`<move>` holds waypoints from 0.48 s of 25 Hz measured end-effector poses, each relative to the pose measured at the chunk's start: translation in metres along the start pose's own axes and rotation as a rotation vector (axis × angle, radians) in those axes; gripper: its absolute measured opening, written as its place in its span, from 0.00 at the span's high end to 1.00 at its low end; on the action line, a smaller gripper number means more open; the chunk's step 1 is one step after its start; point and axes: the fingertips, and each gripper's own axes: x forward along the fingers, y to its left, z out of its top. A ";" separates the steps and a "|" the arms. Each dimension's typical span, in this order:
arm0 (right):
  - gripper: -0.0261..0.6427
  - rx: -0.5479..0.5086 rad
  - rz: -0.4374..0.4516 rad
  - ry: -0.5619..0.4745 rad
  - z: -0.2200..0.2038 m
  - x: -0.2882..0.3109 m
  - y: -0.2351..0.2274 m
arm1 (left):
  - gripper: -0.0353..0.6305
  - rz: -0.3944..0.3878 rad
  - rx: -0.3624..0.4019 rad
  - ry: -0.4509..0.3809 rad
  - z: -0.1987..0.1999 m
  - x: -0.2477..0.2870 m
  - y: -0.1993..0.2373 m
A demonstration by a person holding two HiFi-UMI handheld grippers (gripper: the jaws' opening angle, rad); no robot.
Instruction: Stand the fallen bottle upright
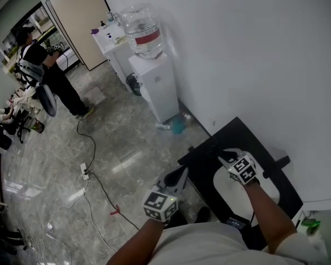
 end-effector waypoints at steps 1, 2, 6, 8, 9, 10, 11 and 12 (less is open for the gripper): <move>0.86 0.005 -0.004 -0.033 0.008 -0.014 0.005 | 0.94 -0.002 0.005 -0.006 0.003 -0.001 -0.005; 0.91 0.013 -0.008 -0.069 0.016 -0.028 0.009 | 0.93 -0.005 0.008 -0.013 0.006 -0.002 -0.009; 0.96 0.004 -0.035 -0.197 0.055 -0.081 0.030 | 0.94 -0.023 0.027 -0.041 0.018 -0.001 -0.029; 0.96 -0.015 -0.042 -0.256 0.075 -0.107 0.044 | 0.94 -0.029 0.029 -0.052 0.024 -0.002 -0.041; 0.96 -0.012 -0.045 -0.290 0.085 -0.121 0.049 | 0.94 -0.031 0.026 -0.056 0.027 -0.002 -0.047; 0.96 0.000 -0.050 -0.324 0.094 -0.135 0.052 | 0.94 -0.032 0.022 -0.061 0.031 -0.001 -0.052; 0.96 0.022 -0.057 -0.356 0.102 -0.148 0.053 | 0.94 -0.031 0.021 -0.066 0.035 -0.001 -0.057; 0.96 0.049 -0.065 -0.386 0.109 -0.160 0.053 | 0.94 -0.031 0.025 -0.074 0.040 -0.001 -0.061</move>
